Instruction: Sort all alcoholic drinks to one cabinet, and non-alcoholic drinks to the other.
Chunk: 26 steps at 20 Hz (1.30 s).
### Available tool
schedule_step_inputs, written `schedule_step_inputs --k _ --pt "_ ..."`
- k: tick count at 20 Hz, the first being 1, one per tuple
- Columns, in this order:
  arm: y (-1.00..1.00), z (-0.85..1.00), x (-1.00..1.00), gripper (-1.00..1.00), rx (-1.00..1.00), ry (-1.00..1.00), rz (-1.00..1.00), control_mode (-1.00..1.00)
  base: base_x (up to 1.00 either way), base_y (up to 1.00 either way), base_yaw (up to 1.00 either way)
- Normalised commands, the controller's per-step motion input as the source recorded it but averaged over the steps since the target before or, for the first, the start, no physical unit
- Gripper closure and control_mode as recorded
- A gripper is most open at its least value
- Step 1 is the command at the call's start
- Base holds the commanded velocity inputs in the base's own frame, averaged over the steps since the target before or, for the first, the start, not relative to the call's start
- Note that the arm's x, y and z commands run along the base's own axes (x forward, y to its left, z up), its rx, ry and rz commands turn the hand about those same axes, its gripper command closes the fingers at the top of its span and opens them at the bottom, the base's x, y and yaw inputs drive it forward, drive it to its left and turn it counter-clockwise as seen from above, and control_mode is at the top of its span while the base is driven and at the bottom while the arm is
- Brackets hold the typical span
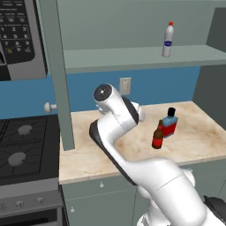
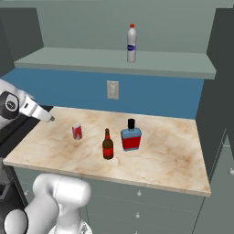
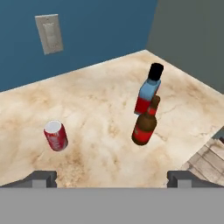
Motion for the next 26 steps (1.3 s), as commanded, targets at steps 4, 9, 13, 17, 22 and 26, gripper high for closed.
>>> schedule_step_inputs --k 4,9,13,17,22,26 --pt "0.04 -0.28 0.39 -1.0 0.0 0.0 -0.14 -1.0 0.0 0.0 0.0" --pt "0.1 -0.36 0.32 -1.0 0.0 0.0 -0.11 -1.0 0.0 0.0 0.0" --pt "0.05 -0.33 0.28 -1.0 0.0 -0.02 -0.1 -1.0 0.0 0.0 0.0" --pt "0.01 -0.16 0.1 -1.0 0.0 -0.09 -0.08 -1.0 0.0 0.0 0.0" --pt "0.0 -0.15 0.01 -1.0 0.0 -0.11 -0.05 -1.0 0.0 0.0 0.0" --pt "0.0 -0.16 0.0 -1.0 0.01 -0.1 -0.04 -1.0 0.0 0.0 0.0"
